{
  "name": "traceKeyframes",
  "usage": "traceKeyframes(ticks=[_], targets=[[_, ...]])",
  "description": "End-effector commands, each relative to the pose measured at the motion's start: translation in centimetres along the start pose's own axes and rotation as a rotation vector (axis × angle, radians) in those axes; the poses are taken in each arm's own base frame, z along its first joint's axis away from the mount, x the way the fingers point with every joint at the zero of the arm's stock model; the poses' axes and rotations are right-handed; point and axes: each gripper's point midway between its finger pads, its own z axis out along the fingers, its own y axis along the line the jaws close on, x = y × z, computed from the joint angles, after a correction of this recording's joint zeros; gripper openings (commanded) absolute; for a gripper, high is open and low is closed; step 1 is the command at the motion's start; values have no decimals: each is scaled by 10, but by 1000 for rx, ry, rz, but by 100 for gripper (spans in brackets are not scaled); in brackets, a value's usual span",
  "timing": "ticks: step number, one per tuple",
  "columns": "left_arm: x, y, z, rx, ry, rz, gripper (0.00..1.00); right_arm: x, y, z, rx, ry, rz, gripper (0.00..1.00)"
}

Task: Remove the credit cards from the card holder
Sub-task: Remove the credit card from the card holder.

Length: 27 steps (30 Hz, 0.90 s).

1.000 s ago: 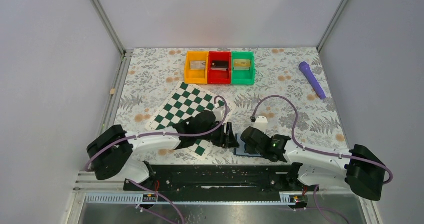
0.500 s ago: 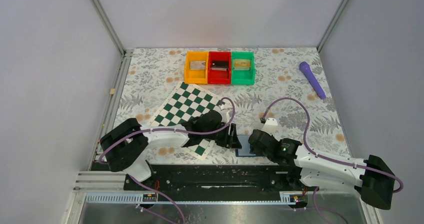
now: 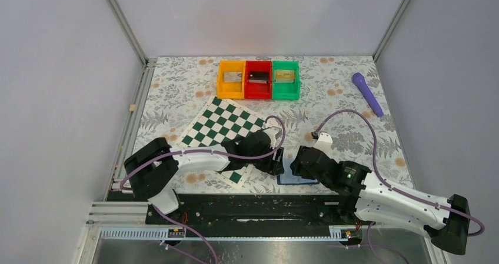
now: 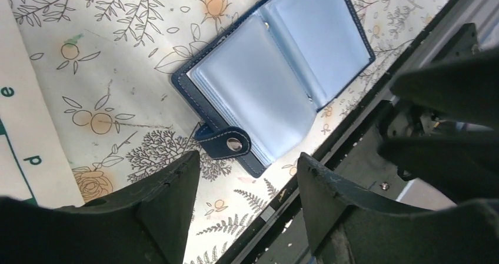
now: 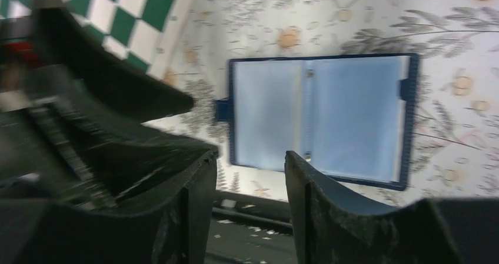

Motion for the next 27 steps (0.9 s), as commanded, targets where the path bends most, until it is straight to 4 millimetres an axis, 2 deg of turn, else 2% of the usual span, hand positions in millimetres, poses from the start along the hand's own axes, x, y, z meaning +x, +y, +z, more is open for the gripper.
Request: traceKeyframes(ticks=[1, 4, 6, 9, 13, 19, 21, 25, 27], targets=[[-13, 9, 9, -75, -35, 50, 61, -16, 49, -16, -213, -21, 67, 51], [-9, 18, 12, -113, -19, 46, 58, -18, 50, -13, -207, -33, 64, 49], [-9, 18, 13, -112, -26, 43, 55, -17, 41, -6, -169, -46, 59, 49], [-9, 20, 14, -116, -35, 43, 51, -12, 27, 3, -116, -63, 53, 55], [-8, 23, 17, -128, -28, 45, 53, -7, 16, 9, -81, -66, 42, 59], [-5, 30, 22, -152, -24, 49, 54, -8, 14, 10, -74, -77, 35, 59], [-4, 29, 23, -144, -17, 46, 48, -6, 10, 13, -60, -79, 27, 59], [-7, 18, 18, -98, -34, 26, 22, 3, 2, 24, 1, -56, -14, 65], [-4, 12, 14, -56, -37, 7, 13, 6, 2, 29, 17, -39, -38, 67]])
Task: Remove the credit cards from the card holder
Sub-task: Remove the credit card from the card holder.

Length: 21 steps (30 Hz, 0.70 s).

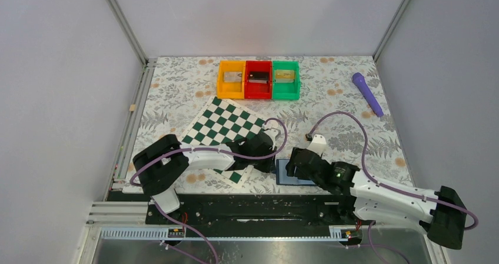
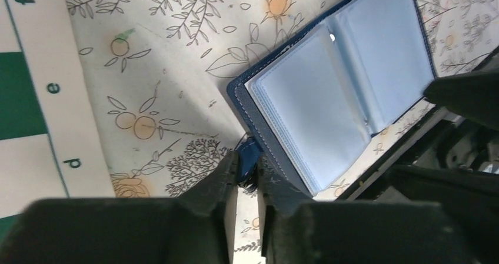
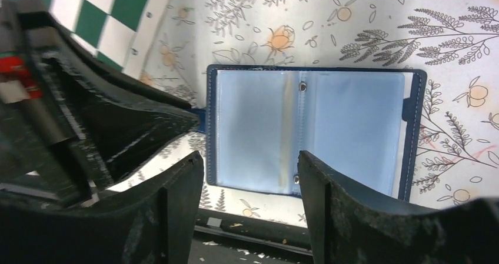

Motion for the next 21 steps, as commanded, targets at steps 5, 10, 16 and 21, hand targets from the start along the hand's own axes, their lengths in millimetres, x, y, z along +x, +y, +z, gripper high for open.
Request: traceKeyframes(ticks=[5, 10, 16, 21], targets=[[-13, -33, -15, 169, -77, -60, 0, 8, -1, 22, 61, 12, -78, 72], [-12, -37, -17, 198, -81, -91, 0, 15, -7, 31, 100, 26, -89, 74], [-12, -37, -17, 204, -89, -122, 0, 31, -5, 39, 96, 86, -83, 80], [-10, -33, -18, 188, -91, -130, 0, 36, -16, 43, 163, 112, -122, 75]])
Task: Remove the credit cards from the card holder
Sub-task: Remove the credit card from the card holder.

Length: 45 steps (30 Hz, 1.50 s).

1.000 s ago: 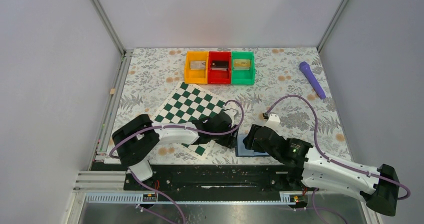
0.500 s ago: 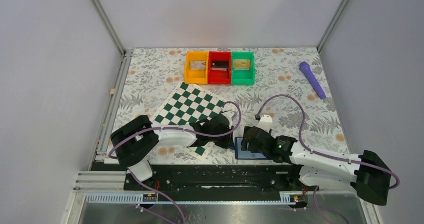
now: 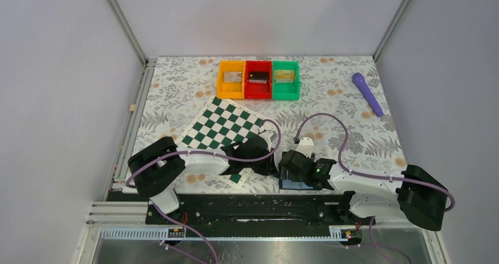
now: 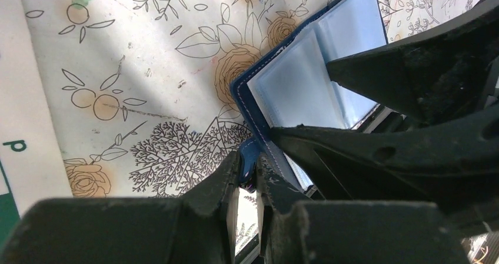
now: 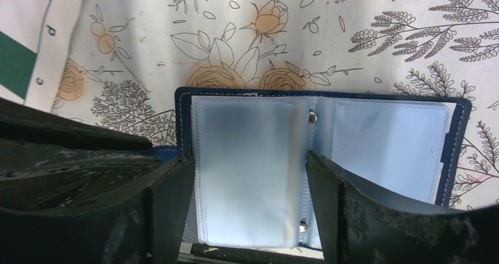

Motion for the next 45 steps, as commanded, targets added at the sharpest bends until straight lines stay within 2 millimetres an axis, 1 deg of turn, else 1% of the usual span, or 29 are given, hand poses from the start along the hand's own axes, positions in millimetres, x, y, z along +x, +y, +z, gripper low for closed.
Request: traceKeyframes(ticks=[1, 4, 6, 8, 11, 16, 18, 21, 23, 24, 25, 26, 27, 29, 30, 33, 35, 41, 45], targets=[[-16, -18, -10, 65, -68, -6, 0, 2, -4, 3, 45, 9, -21, 74], [-15, -14, -11, 50, -71, -10, 0, 3, -14, 3, 102, 17, -39, 70], [-15, -12, -12, 39, -74, -12, 0, 4, -18, 3, 120, 17, -46, 64], [-15, -11, -13, 36, -80, -11, 0, 3, -22, 2, 139, 16, -51, 62], [-15, -9, -13, 22, -79, -10, 0, 2, -29, -1, 160, 5, -52, 61], [-14, -4, -13, 5, -80, -10, 0, -5, -29, -7, 130, -33, -27, 61], [-15, -4, -14, 2, -82, -11, 0, -7, -27, -10, 114, -43, -27, 61], [-14, -2, -14, -6, -84, -11, 0, -10, -21, -11, 68, -55, -19, 65], [-14, -2, -14, -5, -84, -12, 0, -10, -20, -11, 56, -62, -19, 65], [-14, -2, -15, -3, -84, -13, 0, -10, -19, -10, 50, -64, -17, 61], [-15, -3, -15, -1, -85, -14, 0, -9, -19, -9, 46, -62, -21, 51], [-14, -3, -15, 0, -83, -13, 0, -8, -19, -8, 43, -61, -21, 48], [-15, -3, -15, 1, -85, -13, 0, -7, -18, -7, 42, -57, -23, 47], [-14, -4, -14, 0, -84, -14, 0, -6, -17, -6, 40, -49, -25, 61], [-14, -3, -14, 1, -84, -15, 0, -4, -17, -6, 44, -41, -33, 63], [-14, -3, -15, 1, -86, -16, 0, -3, -18, -5, 62, -32, -43, 59], [-14, -3, -15, 0, -86, -16, 0, -3, -25, -6, 97, -33, -42, 58], [-12, 1, -19, -10, -90, -22, 0, -10, -51, -20, 200, -67, 7, 65], [-11, 2, -20, -15, -91, -25, 0, -16, -65, -33, 225, -103, 52, 66]])
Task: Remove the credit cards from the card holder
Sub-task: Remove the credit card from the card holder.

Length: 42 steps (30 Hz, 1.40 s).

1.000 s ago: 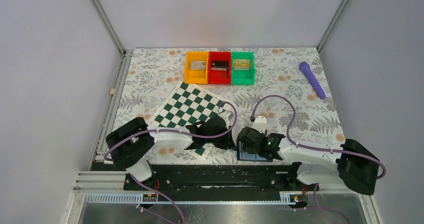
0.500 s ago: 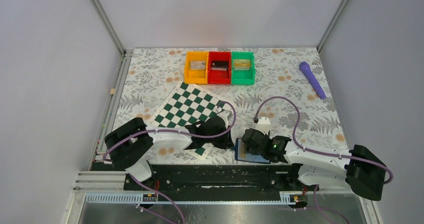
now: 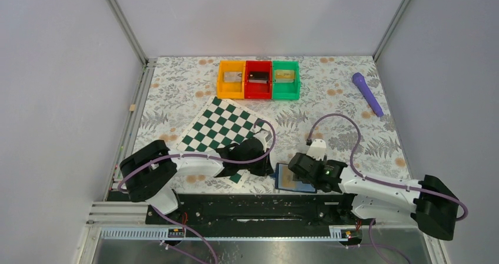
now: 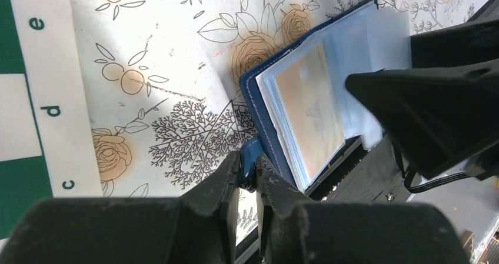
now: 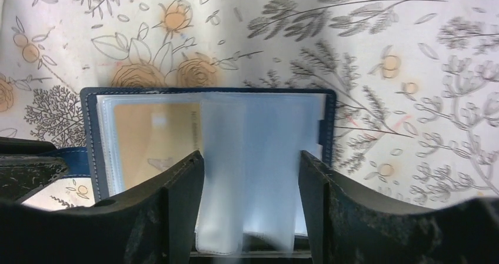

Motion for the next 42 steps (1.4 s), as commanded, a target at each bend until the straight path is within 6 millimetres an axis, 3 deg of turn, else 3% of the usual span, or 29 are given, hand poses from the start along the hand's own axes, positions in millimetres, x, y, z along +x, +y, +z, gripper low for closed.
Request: traceKeyframes(ticks=[1, 6, 8, 10, 16, 18, 23, 42], targets=[[-14, -6, -6, 14, -63, -5, 0, -19, -29, -15, 88, -92, 73, 66], [-13, -7, -4, 20, -61, -11, 0, -25, -54, -16, 128, -103, 127, 65], [-11, -6, -4, 21, -58, -15, 0, -30, -54, -20, 113, -107, 142, 64], [-12, -8, -5, 31, -62, -19, 0, -36, -43, -28, 45, -108, 146, 62], [-13, -19, -6, 81, -66, -44, 0, -40, 39, -50, -384, -45, 210, 55], [-14, -20, -7, 85, -67, -50, 0, -38, 52, -47, -448, -39, 234, 54], [-14, -20, -9, 87, -69, -58, 0, -23, 50, -28, -375, 21, 189, 66], [-10, -19, -10, 95, -61, -60, 0, 7, 61, -2, -230, 134, 40, 68]])
